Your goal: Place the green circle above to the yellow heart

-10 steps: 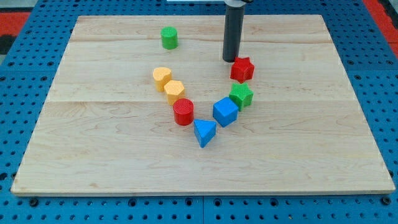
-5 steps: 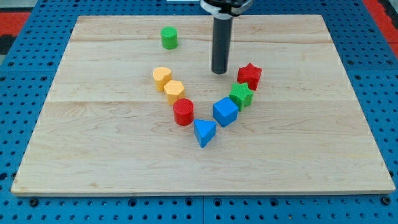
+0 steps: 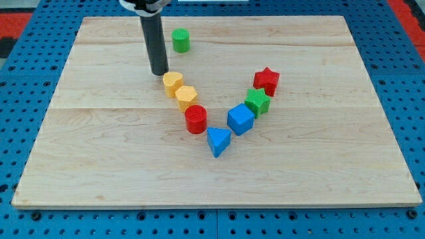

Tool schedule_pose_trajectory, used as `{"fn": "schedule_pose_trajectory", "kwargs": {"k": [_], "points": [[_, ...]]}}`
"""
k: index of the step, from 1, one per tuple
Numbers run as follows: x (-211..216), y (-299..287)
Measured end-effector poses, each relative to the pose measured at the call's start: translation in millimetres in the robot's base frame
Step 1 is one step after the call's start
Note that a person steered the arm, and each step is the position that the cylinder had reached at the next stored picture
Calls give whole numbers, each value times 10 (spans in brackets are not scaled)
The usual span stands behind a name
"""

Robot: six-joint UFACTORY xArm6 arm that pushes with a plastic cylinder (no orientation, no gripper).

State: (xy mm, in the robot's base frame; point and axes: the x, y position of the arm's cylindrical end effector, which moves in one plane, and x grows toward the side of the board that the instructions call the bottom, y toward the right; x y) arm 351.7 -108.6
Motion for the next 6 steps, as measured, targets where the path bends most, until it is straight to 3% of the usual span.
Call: {"fn": "schedule_pose_trajectory", "kwargs": {"k": [2, 3, 6], "points": [[-15, -54], [-19, 247], [-683, 768]]}}
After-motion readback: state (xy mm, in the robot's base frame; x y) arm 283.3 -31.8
